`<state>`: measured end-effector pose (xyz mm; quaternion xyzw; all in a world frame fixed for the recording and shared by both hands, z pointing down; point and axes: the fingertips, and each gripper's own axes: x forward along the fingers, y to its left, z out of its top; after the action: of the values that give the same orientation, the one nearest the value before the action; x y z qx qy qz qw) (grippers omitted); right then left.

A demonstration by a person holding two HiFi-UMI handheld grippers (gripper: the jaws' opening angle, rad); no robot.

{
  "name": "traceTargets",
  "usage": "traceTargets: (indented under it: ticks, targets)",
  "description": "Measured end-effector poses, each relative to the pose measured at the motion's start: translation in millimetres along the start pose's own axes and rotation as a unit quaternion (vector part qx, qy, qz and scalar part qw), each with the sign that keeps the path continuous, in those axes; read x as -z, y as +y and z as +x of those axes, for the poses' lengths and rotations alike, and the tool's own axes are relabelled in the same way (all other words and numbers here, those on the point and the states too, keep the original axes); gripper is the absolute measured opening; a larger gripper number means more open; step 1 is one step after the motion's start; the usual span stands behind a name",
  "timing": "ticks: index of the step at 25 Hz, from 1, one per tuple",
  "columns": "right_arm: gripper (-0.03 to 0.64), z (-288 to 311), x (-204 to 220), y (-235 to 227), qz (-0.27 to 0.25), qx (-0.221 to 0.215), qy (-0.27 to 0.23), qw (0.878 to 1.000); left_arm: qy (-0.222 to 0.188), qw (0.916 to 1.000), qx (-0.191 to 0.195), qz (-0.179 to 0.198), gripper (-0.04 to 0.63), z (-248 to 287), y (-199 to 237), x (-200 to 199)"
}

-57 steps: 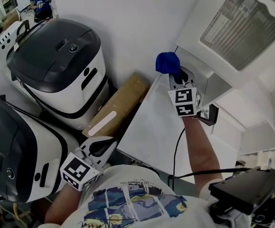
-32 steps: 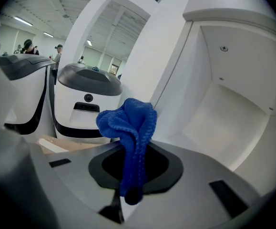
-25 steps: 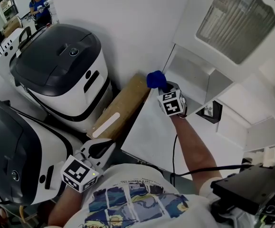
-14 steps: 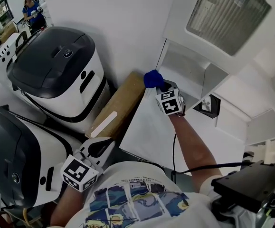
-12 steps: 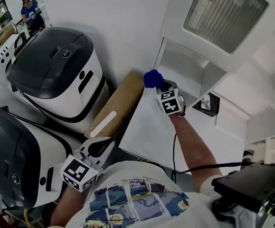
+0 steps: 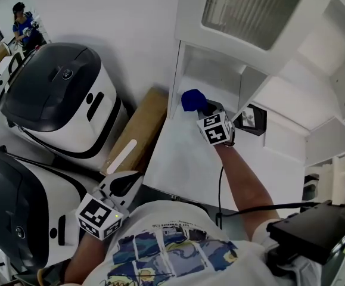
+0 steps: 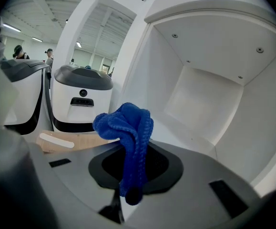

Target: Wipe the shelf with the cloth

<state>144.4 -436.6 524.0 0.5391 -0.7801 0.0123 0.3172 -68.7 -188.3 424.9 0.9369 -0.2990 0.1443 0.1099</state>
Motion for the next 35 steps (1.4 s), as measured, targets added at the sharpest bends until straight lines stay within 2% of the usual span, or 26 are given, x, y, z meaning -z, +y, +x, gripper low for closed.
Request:
traceTargets:
  ticks: [22,35]
  targets:
    - [0.069,-71.7,74.5,-81.1,-0.003,0.067,0.026,0.997,0.008,0.9961,0.085,0.022,0.014,65.8,-35.3,-17.0]
    - [0.069,-99.7,86.7,-108.3,-0.008,0.092,0.032,0.995,0.006,0.9952,0.096,0.02,0.014,71.2,-43.3,-14.4]
